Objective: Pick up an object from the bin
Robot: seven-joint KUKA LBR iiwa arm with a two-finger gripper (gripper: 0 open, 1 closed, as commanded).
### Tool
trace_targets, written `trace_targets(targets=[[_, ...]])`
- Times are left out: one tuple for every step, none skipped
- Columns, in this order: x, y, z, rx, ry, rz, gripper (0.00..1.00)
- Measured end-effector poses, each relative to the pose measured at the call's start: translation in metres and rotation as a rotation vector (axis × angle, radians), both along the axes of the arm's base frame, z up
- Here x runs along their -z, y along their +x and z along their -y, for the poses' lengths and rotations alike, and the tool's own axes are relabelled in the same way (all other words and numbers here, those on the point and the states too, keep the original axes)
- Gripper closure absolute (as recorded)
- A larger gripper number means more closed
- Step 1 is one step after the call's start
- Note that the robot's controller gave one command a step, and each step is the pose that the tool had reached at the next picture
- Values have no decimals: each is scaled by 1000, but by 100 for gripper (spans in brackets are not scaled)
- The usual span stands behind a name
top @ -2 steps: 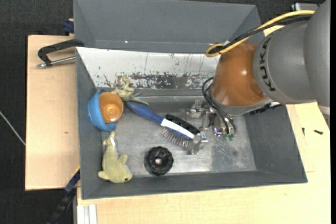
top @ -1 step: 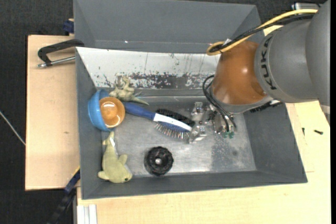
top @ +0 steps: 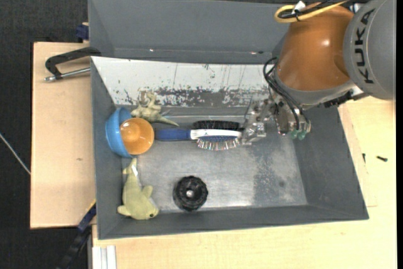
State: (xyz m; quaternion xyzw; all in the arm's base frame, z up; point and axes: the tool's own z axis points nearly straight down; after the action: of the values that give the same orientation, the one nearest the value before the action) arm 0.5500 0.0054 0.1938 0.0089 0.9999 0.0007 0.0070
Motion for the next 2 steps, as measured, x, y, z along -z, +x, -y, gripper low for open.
trace_targets(targets=[[11, 2, -1, 44, -3, -10, 100], [100, 9, 56, -268, -3, -17, 100]])
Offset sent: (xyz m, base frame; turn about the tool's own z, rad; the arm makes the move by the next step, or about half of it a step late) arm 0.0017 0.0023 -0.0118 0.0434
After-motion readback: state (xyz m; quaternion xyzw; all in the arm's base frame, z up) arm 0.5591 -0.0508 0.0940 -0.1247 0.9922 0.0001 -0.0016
